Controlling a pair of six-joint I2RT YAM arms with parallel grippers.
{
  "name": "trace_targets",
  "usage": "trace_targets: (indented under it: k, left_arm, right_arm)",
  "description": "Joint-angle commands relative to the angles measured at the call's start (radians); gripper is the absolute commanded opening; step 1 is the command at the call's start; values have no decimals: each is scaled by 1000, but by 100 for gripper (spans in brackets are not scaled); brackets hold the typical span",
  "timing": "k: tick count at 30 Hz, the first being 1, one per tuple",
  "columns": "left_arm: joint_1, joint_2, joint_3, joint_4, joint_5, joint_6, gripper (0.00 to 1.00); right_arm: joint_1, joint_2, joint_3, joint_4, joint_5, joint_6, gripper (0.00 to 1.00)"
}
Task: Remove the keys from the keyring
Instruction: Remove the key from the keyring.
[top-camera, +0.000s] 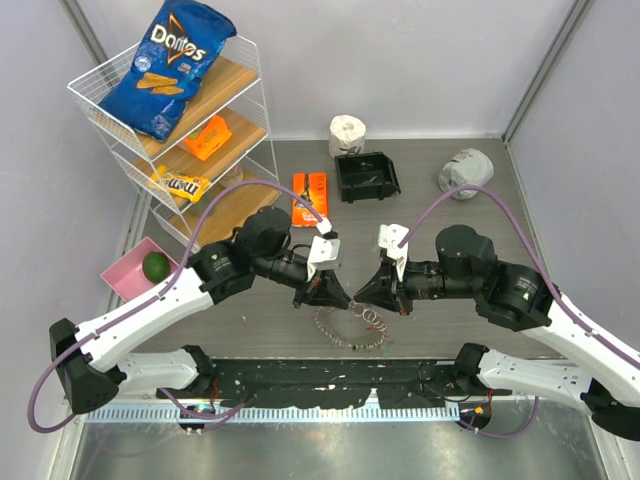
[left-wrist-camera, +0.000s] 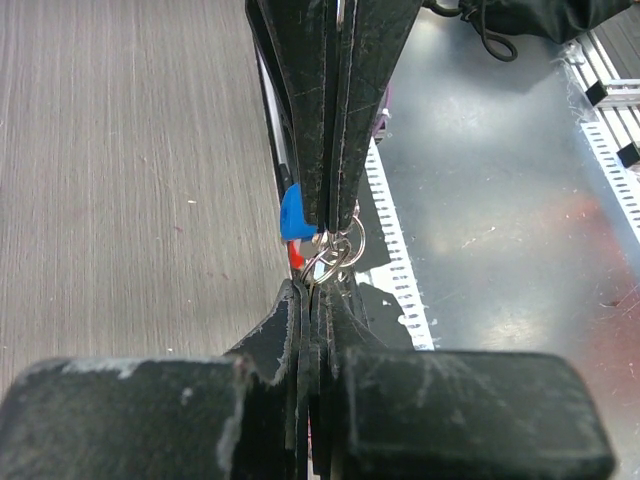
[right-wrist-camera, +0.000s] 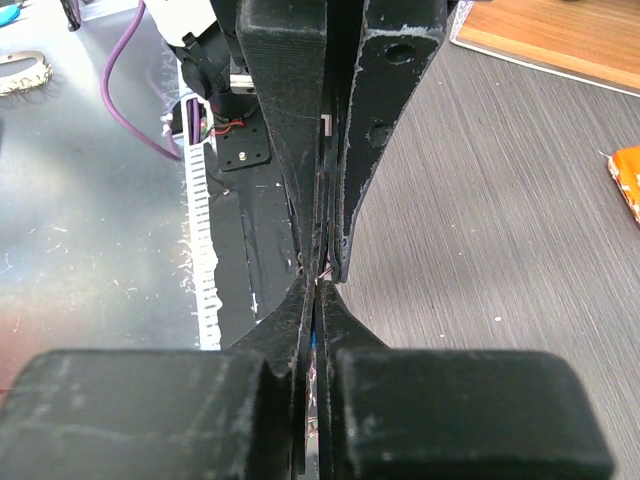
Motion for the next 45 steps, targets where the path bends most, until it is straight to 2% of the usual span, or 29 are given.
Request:
trace_targets:
  k: [1,9,16,18,19,20,21,22,24,28,34,40,44,45]
  left_arm:
    - [-18,-41,10,-14,-13,-25,0]
    - [-66,-64,16,-30,-148,-13,0]
    - [-69,-99,13,-54,-320,-25,0]
    - [-69,-95,26,-66,-326,-36,0]
    - [-69,-89,36,-77,-326,-42,0]
    - [-69,-85,44,-88,-329,-44,0]
    - [-69,-82,52,-95,-328,-45,0]
    - [-69,-79,56,-108,-328,-47,0]
    - [-69,-84,58,-115,-320,-45,0]
    - [-69,-105,53,-118,-299,-42,0]
    - [-80,-104,75,-171,-231,-8,0]
    - [-106,-87,131,-312,-127,56,0]
    - [-132,-98,134,-375,-43,87,0]
    - [-134,-101,134,-391,-23,90,0]
  right_arm:
    - [0,-16,-5,29,33,8,5]
    - [0,1,5,31,29,53,5]
    - [-2,28,29,-49,17,117,5]
    - [0,28,17,-41,3,116,9]
    - [-2,25,3,-35,-6,114,21]
    - [0,21,-3,-25,-7,114,29]
    - [0,12,-12,-17,-9,113,36]
    - [0,7,-17,-8,-13,111,39]
    - [0,-13,-37,8,-27,103,53]
    - [0,-86,-73,35,5,77,65]
    - [0,-168,-178,149,31,-5,73]
    - [0,-240,-291,362,34,-81,70]
    - [0,-213,-308,391,16,-81,69]
    - [0,-194,-302,388,8,-81,71]
